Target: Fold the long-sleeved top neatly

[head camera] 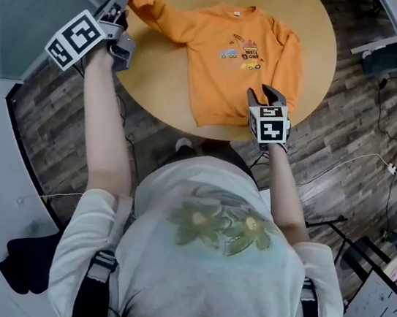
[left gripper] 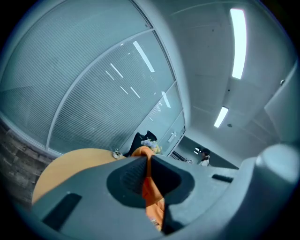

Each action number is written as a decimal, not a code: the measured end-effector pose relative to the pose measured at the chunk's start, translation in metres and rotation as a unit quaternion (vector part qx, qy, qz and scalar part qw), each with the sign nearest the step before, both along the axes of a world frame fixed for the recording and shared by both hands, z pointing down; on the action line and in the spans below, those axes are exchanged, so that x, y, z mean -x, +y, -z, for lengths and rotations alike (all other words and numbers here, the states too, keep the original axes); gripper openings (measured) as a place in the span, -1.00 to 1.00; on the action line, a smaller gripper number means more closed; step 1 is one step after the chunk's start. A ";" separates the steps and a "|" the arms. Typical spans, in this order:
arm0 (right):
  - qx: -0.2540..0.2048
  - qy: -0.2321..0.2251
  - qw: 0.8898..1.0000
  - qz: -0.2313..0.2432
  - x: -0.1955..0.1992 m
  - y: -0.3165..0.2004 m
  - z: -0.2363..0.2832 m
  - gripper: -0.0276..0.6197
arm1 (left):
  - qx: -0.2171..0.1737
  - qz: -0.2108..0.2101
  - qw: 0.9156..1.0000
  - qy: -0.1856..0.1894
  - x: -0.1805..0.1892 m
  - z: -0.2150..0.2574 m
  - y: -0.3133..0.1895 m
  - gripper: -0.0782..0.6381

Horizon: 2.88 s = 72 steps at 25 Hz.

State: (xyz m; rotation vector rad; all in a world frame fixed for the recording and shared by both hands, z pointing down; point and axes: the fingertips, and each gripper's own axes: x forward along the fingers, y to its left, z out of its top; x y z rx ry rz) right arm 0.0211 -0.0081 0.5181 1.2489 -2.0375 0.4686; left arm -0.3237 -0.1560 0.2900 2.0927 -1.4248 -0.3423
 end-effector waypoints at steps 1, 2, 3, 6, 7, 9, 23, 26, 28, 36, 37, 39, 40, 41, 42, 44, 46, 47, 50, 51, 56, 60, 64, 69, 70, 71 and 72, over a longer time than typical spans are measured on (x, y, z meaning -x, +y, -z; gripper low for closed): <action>0.001 0.000 1.000 0.000 -0.004 -0.005 -0.001 -0.45 | 0.003 -0.007 1.000 0.000 -0.011 -0.003 -0.004 -0.72; 0.001 0.001 1.000 0.000 -0.009 -0.010 -0.002 -0.45 | 0.006 -0.014 1.000 0.001 -0.021 -0.006 -0.008 -0.72; 0.001 0.003 1.000 0.000 -0.013 -0.016 -0.003 -0.45 | 0.008 -0.021 1.000 0.003 -0.031 -0.009 -0.012 -0.72; 0.001 0.000 1.000 -0.002 -0.026 -0.031 -0.004 -0.45 | 0.012 -0.048 0.999 0.007 -0.066 -0.013 -0.023 -0.72; 0.001 -0.002 1.000 -0.003 -0.031 -0.036 -0.004 -0.45 | 0.011 -0.059 0.998 0.006 -0.079 -0.013 -0.027 -0.72; 0.003 -0.005 1.000 -0.003 -0.039 -0.044 -0.005 -0.45 | 0.007 -0.083 0.997 0.001 -0.106 -0.011 -0.034 -0.72; 0.031 -0.022 0.999 -0.011 -0.114 -0.085 -0.029 -0.45 | 0.074 -0.230 0.967 -0.078 -0.318 -0.087 -0.076 -0.72; 0.037 -0.028 0.999 -0.012 -0.127 -0.091 -0.034 -0.45 | 0.113 -0.252 0.955 -0.103 -0.352 -0.127 -0.078 -0.72; 0.041 -0.030 0.999 -0.011 -0.136 -0.095 -0.037 -0.45 | 0.137 -0.255 0.950 -0.117 -0.370 -0.155 -0.081 -0.72; 0.055 -0.028 0.998 0.016 -0.149 -0.113 -0.054 -0.45 | 0.222 -0.259 0.933 -0.113 -0.409 -0.250 -0.084 -0.52; 0.056 -0.030 0.998 0.018 -0.149 -0.116 -0.056 -0.45 | 0.224 -0.264 0.931 -0.116 -0.411 -0.255 -0.082 -0.49; 0.055 -0.033 0.998 0.023 -0.147 -0.125 -0.058 -0.45 | 0.227 -0.269 0.928 -0.125 -0.410 -0.260 -0.078 -0.45; 0.053 -0.034 0.998 0.024 -0.146 -0.130 -0.058 -0.45 | 0.228 -0.269 0.926 -0.133 -0.407 -0.262 -0.076 -0.44; 0.050 -0.035 0.998 0.025 -0.144 -0.136 -0.059 -0.44 | 0.229 -0.266 0.925 -0.143 -0.401 -0.264 -0.074 -0.44; 0.047 -0.035 0.998 0.026 -0.142 -0.143 -0.060 -0.42 | 0.230 -0.260 0.925 -0.156 -0.393 -0.267 -0.072 -0.44; 0.041 -0.034 0.998 0.029 -0.135 -0.158 -0.061 -0.37 | 0.234 -0.243 0.922 -0.190 -0.370 -0.274 -0.069 -0.44; 0.036 -0.032 0.998 0.034 -0.123 -0.176 -0.063 -0.35 | 0.240 -0.220 0.918 -0.226 -0.343 -0.283 -0.066 -0.44; 0.033 -0.031 0.998 0.036 -0.117 -0.186 -0.065 -0.34 | 0.245 -0.206 0.916 -0.242 -0.328 -0.288 -0.065 -0.44; 0.024 -0.016 0.999 0.039 -0.101 -0.218 -0.078 -0.34 | 0.262 -0.160 0.910 -0.279 -0.288 -0.301 -0.062 -0.44; 0.023 -0.007 0.999 0.041 -0.096 -0.227 -0.084 -0.34 | 0.269 -0.145 0.908 -0.287 -0.276 -0.305 -0.061 -0.44; 0.030 0.033 0.998 0.045 -0.089 -0.250 -0.100 -0.64 | 0.304 -0.091 0.901 -0.298 -0.227 -0.324 -0.057 -0.44; 0.028 -0.042 0.996 -0.076 -0.125 -0.250 -0.075 -0.78 | 0.323 -0.049 0.895 -0.304 -0.185 -0.330 -0.049 -0.44; 0.093 -0.080 0.979 -0.164 -0.162 -0.239 -0.094 -0.78 | 0.348 -0.029 0.881 -0.320 -0.153 -0.343 -0.043 -0.44; 0.120 -0.104 0.973 -0.165 -0.172 -0.241 -0.104 -0.55 | 0.352 -0.042 0.870 -0.343 -0.152 -0.353 -0.052 -0.44; 0.110 -0.112 0.975 -0.159 -0.169 -0.244 -0.098 -0.53 | 0.344 -0.035 0.875 -0.339 -0.151 -0.348 -0.059 -0.44; 0.100 -0.116 0.977 -0.145 -0.166 -0.246 -0.094 -0.52 | 0.337 -0.027 0.882 -0.329 -0.150 -0.343 -0.066 -0.44; 0.094 -0.115 0.980 -0.129 -0.161 -0.247 -0.092 -0.52 | 0.333 -0.019 0.888 -0.315 -0.149 -0.339 -0.073 -0.44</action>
